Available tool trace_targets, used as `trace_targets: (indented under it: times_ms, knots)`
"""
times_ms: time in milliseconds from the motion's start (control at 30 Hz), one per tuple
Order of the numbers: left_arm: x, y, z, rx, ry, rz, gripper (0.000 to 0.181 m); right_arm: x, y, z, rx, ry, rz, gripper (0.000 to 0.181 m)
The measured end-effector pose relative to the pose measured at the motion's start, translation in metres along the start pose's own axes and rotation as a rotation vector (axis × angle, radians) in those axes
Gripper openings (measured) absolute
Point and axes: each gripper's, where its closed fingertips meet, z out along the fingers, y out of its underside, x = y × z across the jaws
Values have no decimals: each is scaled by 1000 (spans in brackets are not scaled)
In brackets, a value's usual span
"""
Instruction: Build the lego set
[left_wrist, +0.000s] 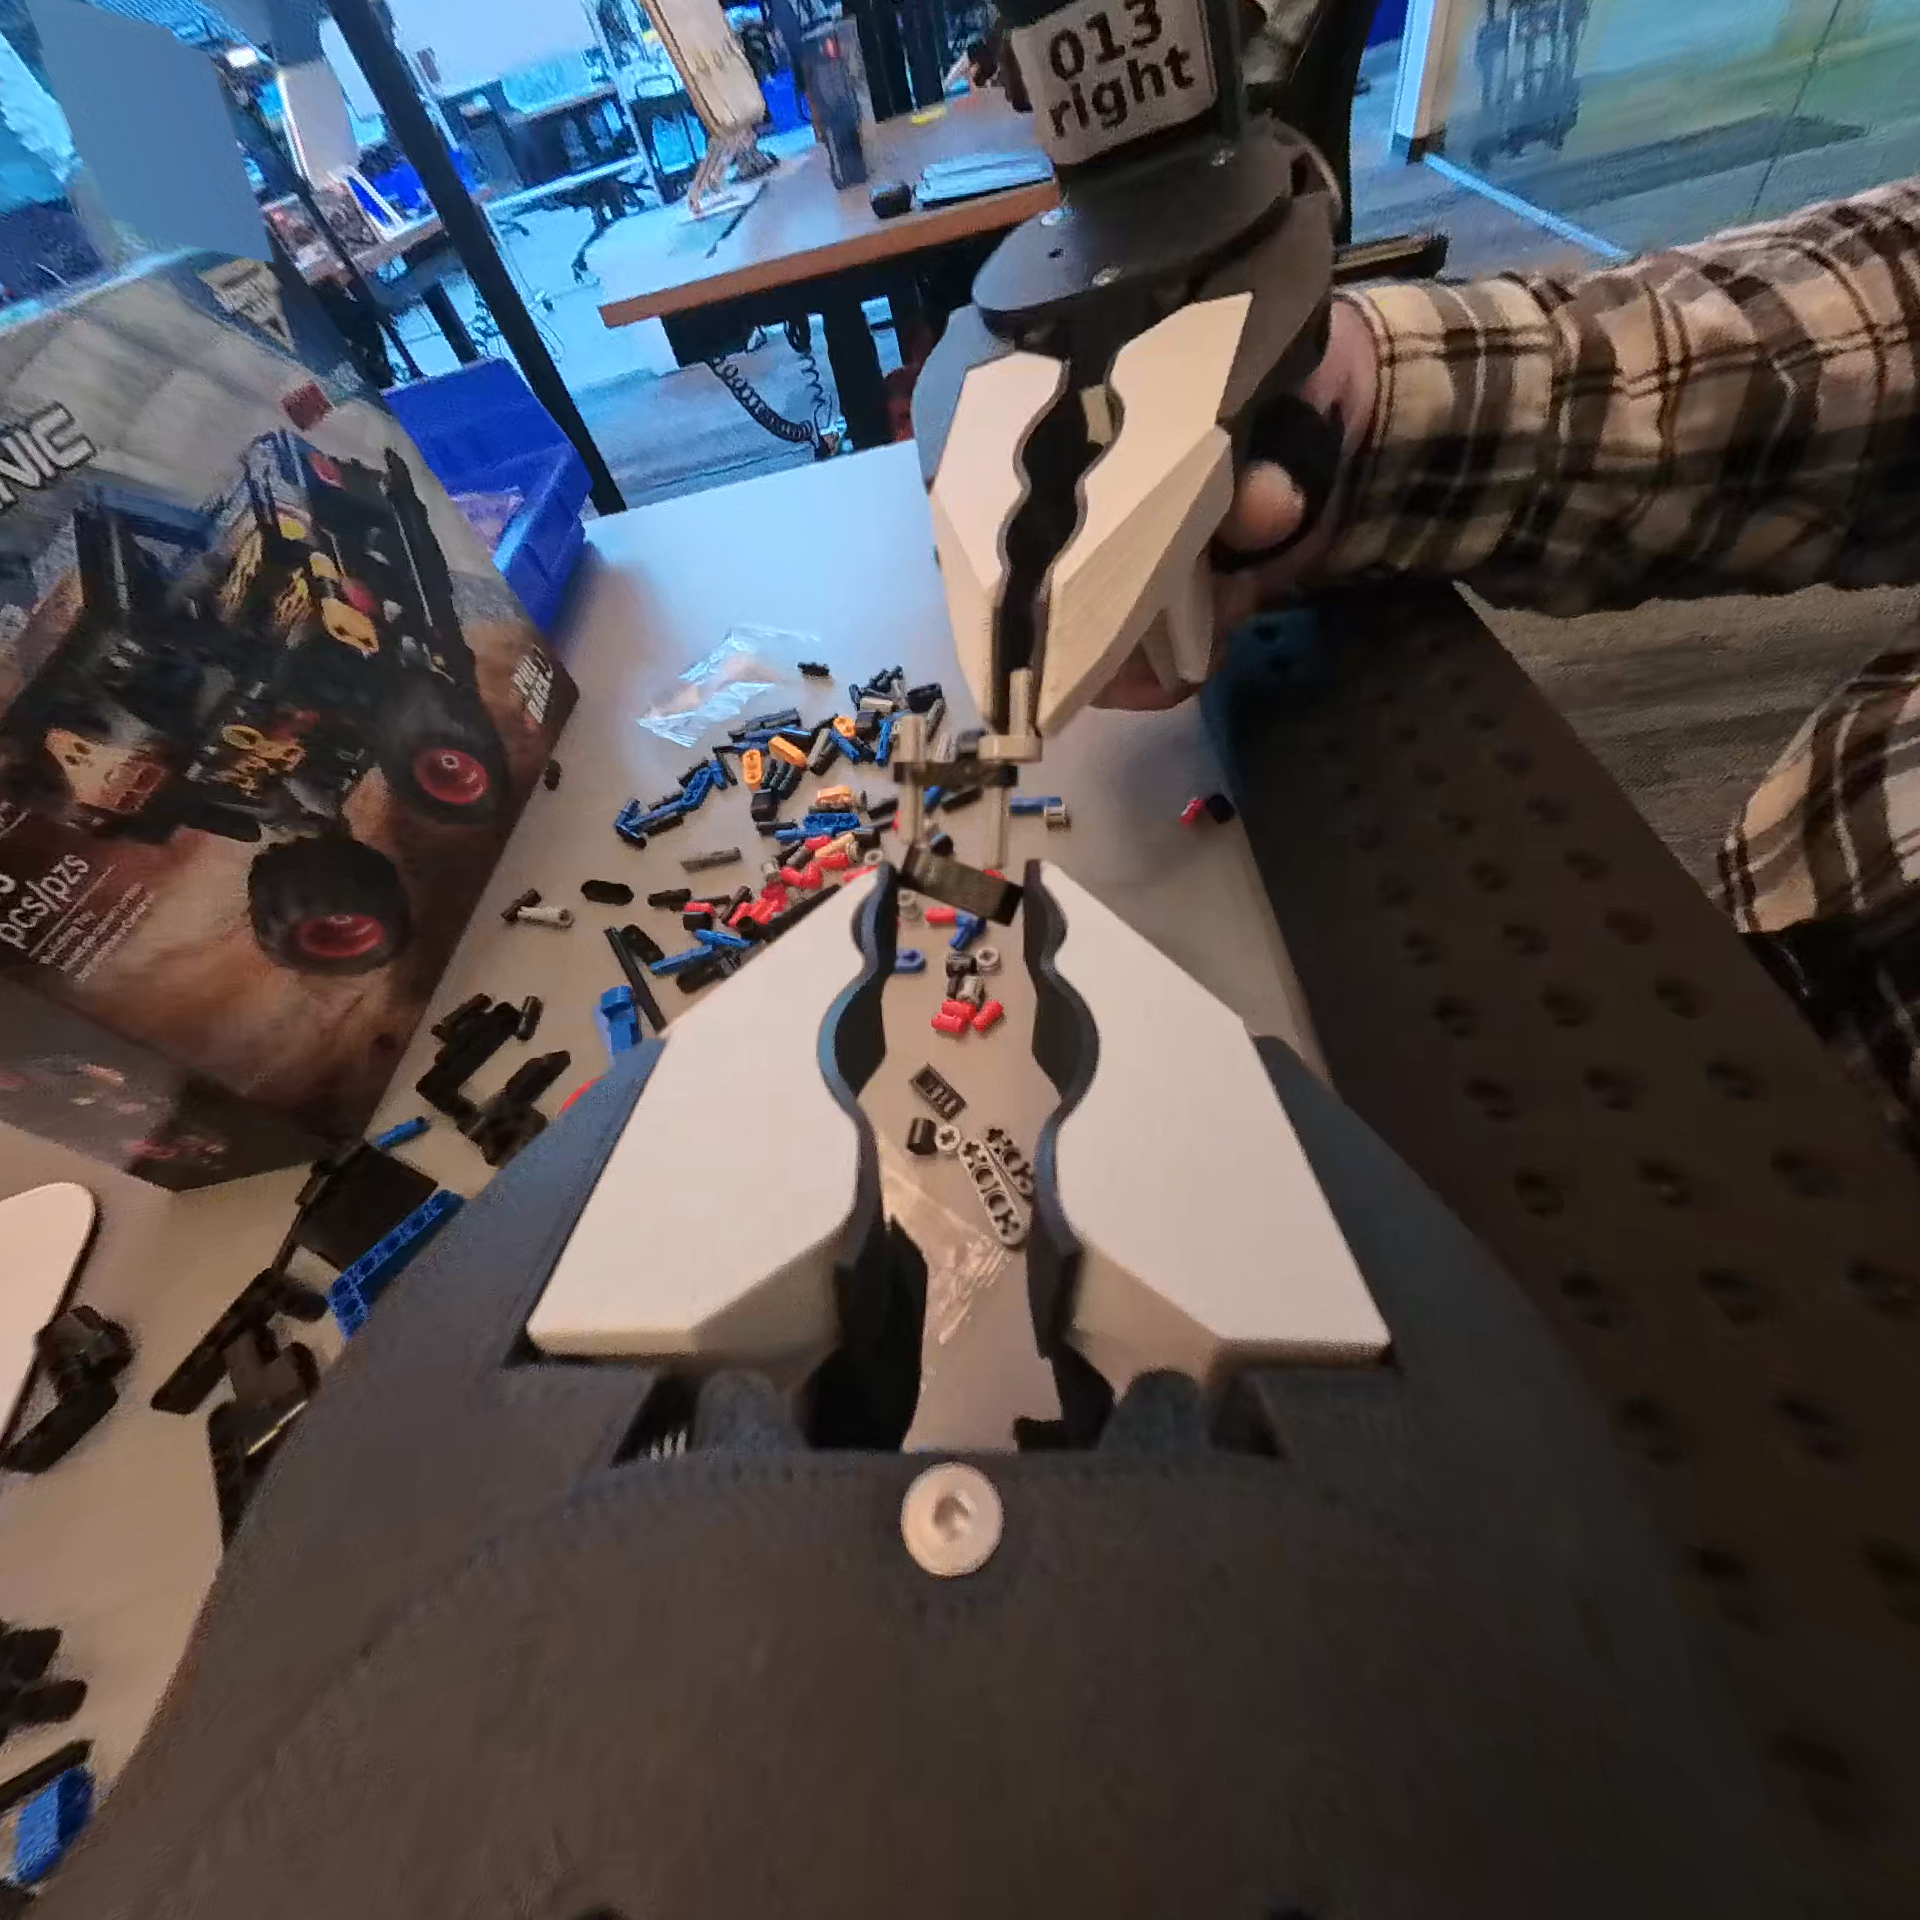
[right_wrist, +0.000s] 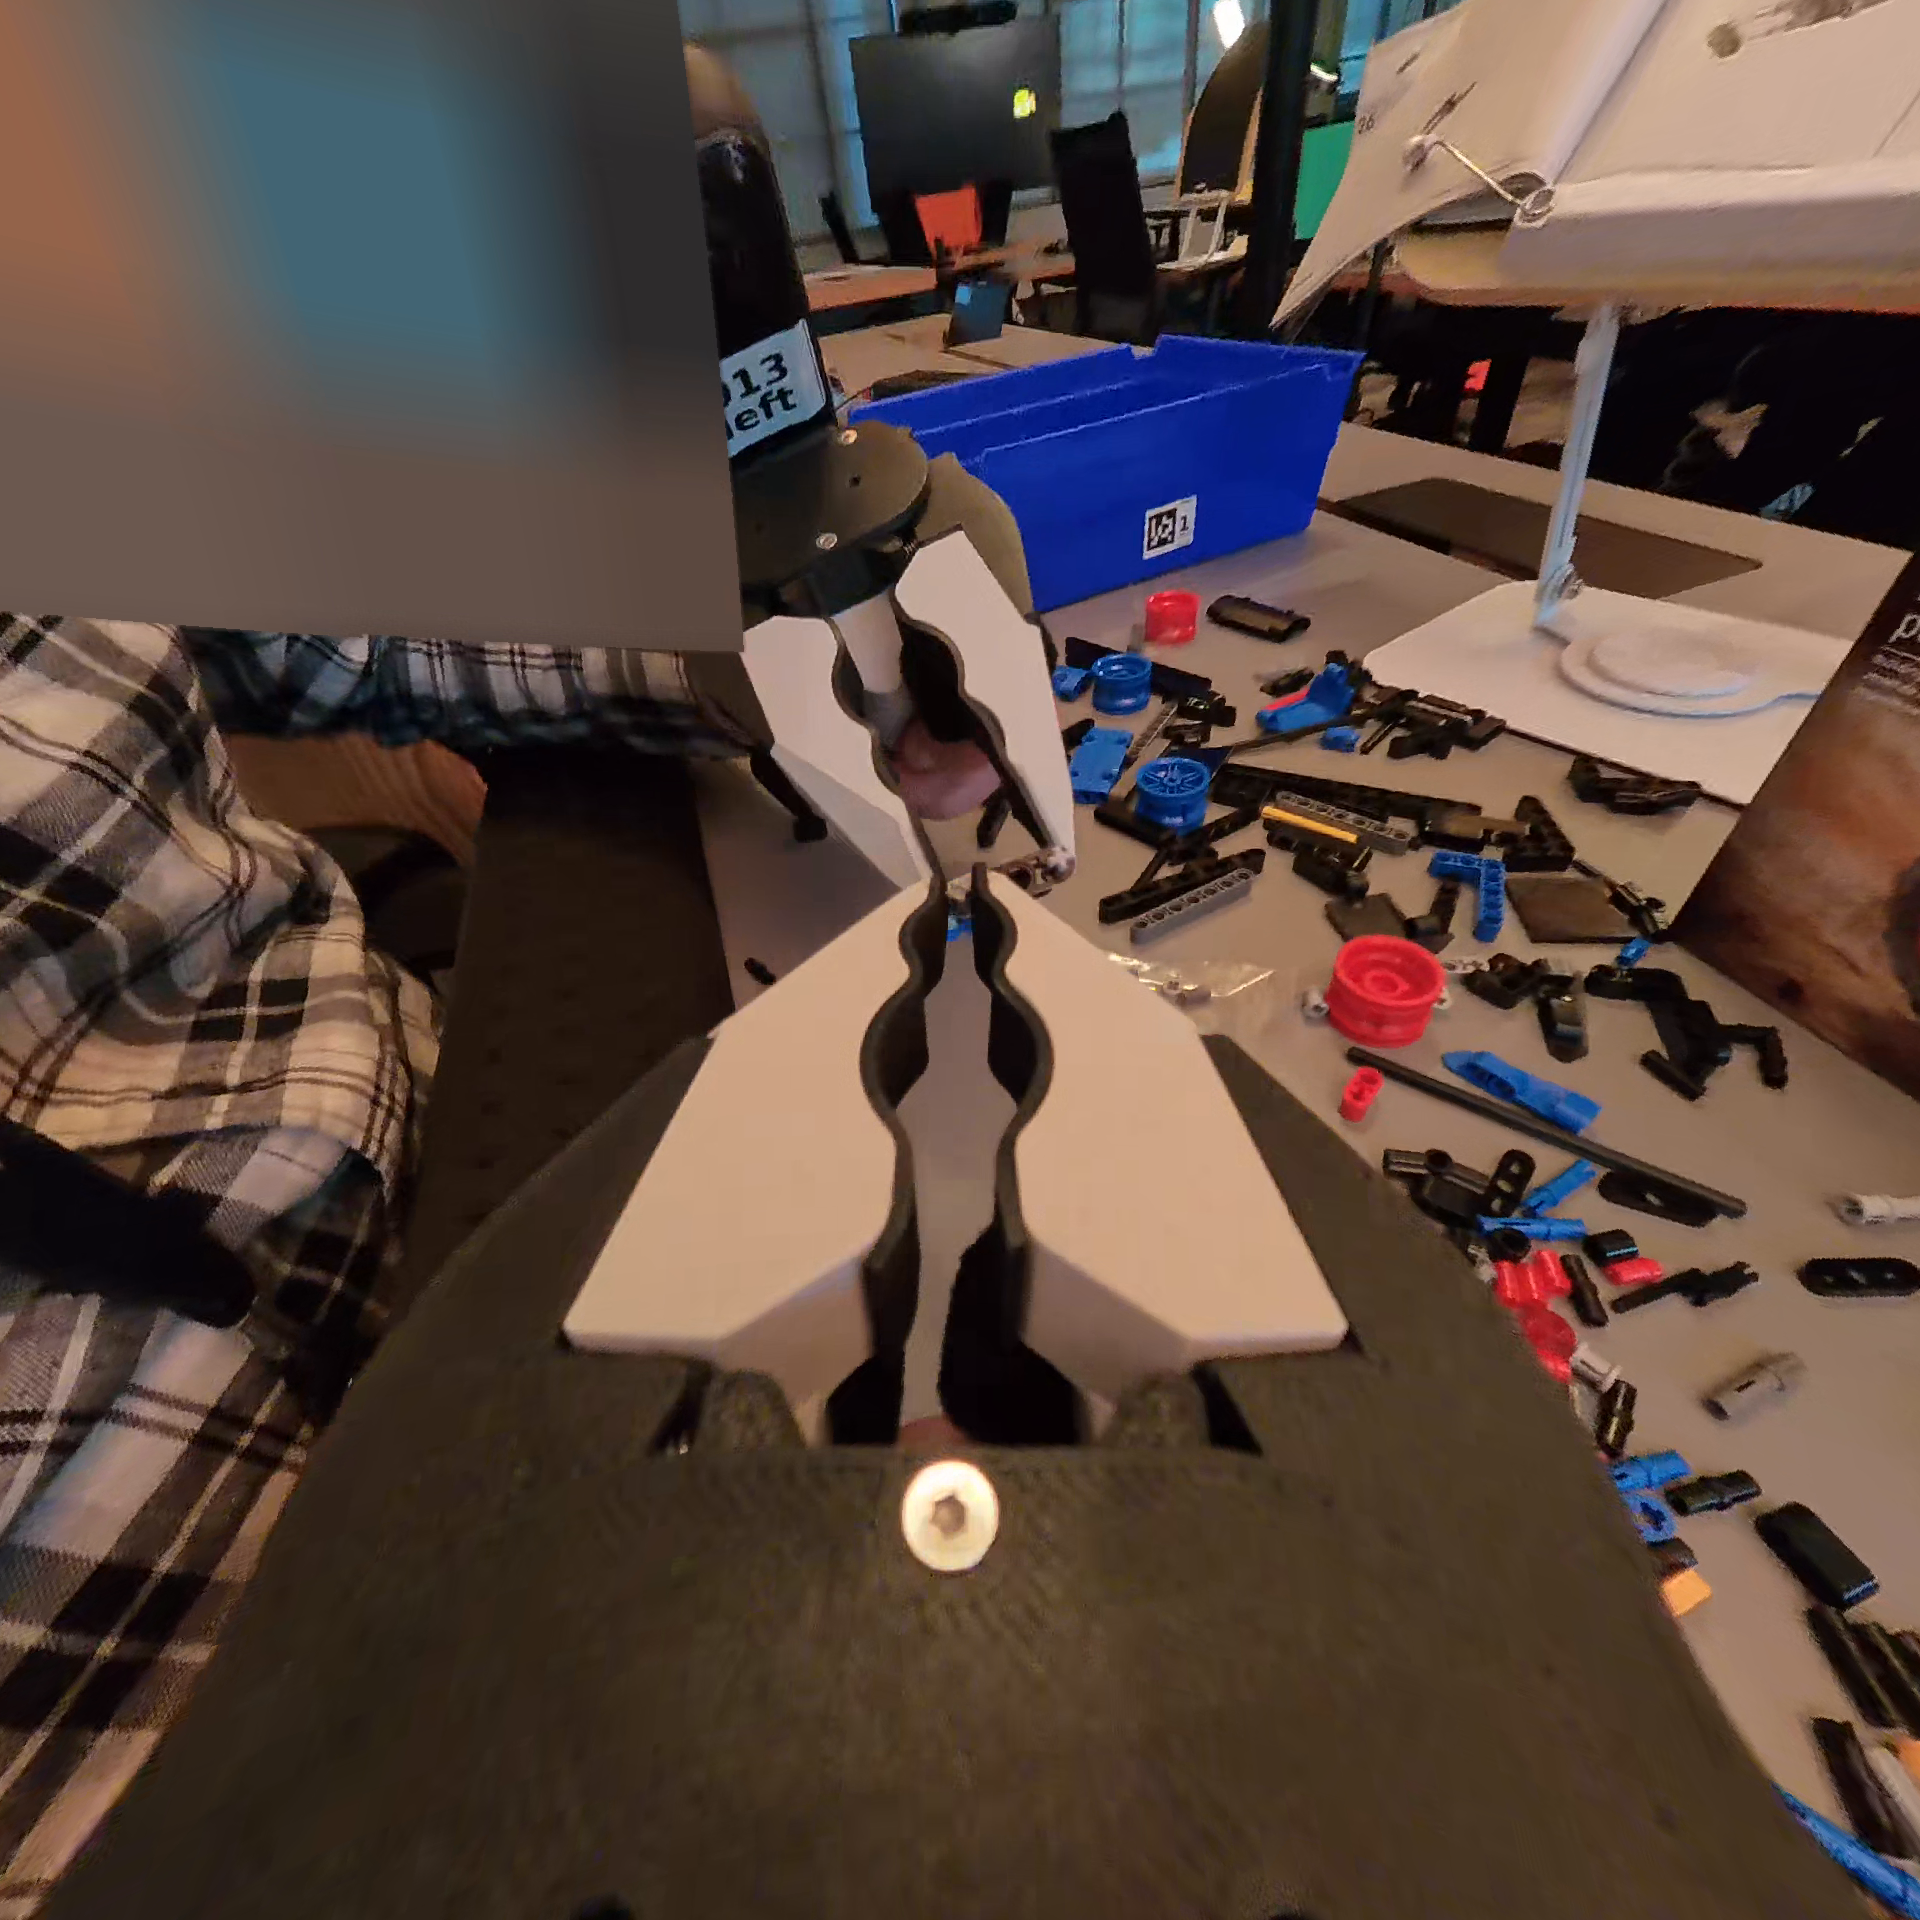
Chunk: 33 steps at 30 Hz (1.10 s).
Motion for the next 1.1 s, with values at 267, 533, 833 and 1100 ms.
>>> trace_targets:
  times_ms: [267, 533, 833, 1100]
  knots:
    - [-3, -8, -1, 38, -37, 2, 22, -2, -6, 1, 31, 26, -21, 4]
    - [-9, -24, -6, 108, -81, -35, 22, -3, -20, -1, 115, 99, -127, 4]
    - [-12, -35, -11, 157, -99, -62, 22, -5, -29, 0, 141, 162, -237, 4]
    - [-10, -41, -12, 153, -116, -26, 22, -6, -32, 1, 146, 152, -237, 4]
